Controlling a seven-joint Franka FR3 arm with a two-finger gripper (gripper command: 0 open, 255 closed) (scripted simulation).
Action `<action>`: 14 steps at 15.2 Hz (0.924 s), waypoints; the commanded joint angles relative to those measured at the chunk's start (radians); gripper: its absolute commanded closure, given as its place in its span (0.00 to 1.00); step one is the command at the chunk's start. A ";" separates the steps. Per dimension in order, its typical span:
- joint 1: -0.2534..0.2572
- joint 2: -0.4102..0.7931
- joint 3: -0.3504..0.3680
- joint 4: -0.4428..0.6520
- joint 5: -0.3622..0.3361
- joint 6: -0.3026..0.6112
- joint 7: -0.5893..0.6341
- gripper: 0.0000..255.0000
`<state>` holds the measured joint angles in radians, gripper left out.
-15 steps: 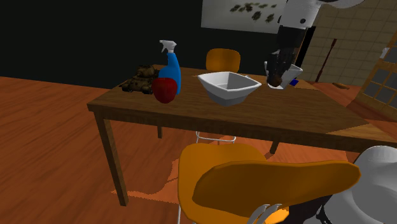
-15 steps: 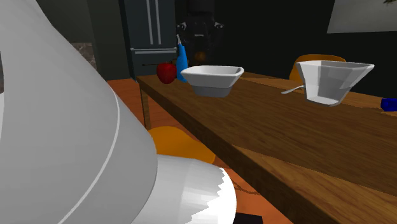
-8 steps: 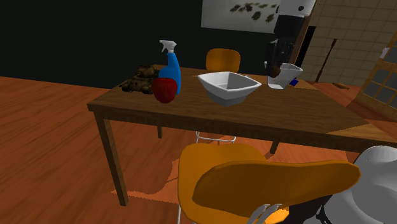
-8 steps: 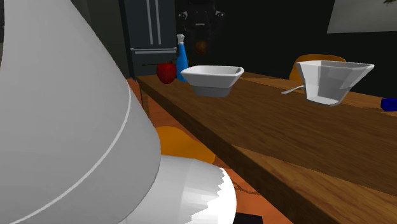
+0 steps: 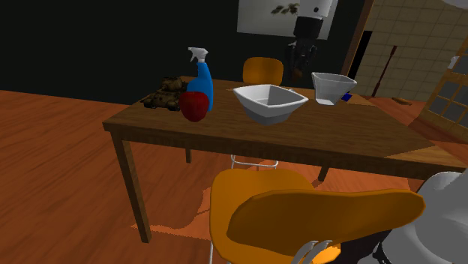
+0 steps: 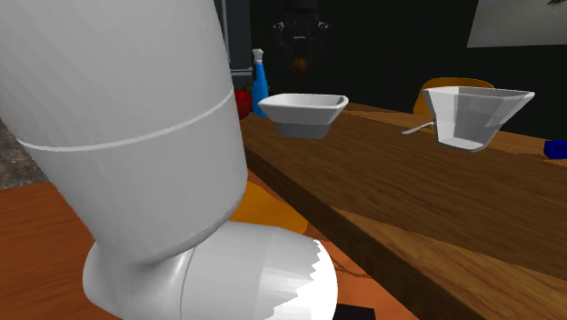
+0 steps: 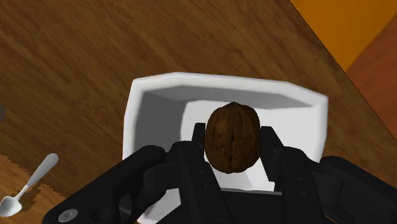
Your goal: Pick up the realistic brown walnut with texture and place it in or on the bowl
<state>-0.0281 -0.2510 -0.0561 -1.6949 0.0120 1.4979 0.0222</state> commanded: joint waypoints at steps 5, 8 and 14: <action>-0.005 0.261 -0.013 0.298 0.016 -0.037 -0.017 1.00; -0.007 0.300 -0.014 0.318 0.019 -0.019 -0.020 1.00; -0.005 0.265 -0.013 0.189 0.016 0.075 -0.020 1.00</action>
<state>-0.0339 0.0196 -0.0696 -1.4817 0.0284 1.5540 0.0014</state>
